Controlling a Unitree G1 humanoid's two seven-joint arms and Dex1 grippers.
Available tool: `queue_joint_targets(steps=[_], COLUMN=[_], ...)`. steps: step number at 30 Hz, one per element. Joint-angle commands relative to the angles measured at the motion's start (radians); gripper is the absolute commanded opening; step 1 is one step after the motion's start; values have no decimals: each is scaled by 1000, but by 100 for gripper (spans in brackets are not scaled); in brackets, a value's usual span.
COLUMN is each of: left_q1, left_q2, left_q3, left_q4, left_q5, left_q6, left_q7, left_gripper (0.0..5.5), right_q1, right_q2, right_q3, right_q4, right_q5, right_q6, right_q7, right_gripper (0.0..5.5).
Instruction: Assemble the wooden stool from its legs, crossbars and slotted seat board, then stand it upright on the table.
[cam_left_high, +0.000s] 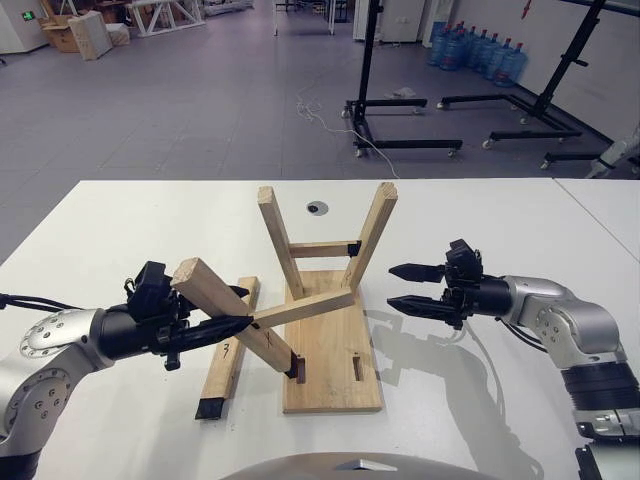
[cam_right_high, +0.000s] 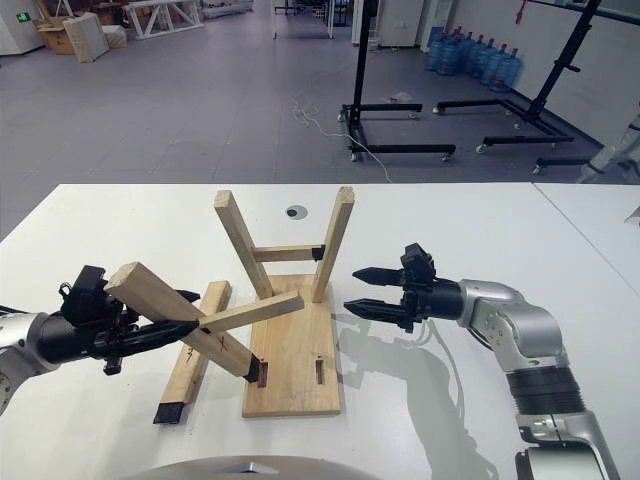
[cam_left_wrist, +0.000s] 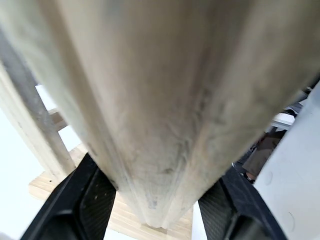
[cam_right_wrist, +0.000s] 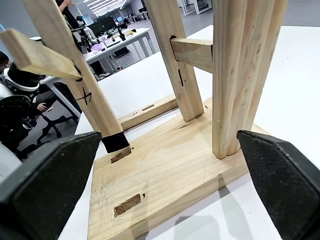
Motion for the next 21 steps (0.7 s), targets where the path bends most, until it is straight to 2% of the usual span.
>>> queue_joint_targets(steps=[1, 7, 16, 21], left_q1=[-22, -64, -76, -39], left_q2=[26, 10, 74, 123], left_q3=[-27, -64, -130, -225], left_q4=[-30, -52, -14, -104], left_q5=[24, 25, 202, 322], left_q6=[11, 21, -5, -34], left_q7=[-6, 34, 68, 87], left_gripper=[213, 213, 213, 213], right_q1=[-18, -14, 11, 22], right_q2=[-23, -28, 15, 13], right_q3=[5, 9, 12, 14], right_q4=[5, 3, -74, -109], right_q5=[-17, -31, -44, -22], right_q6=[12, 12, -7, 22], right_q7=[1, -5, -86, -98], right_gripper=[497, 497, 497, 497])
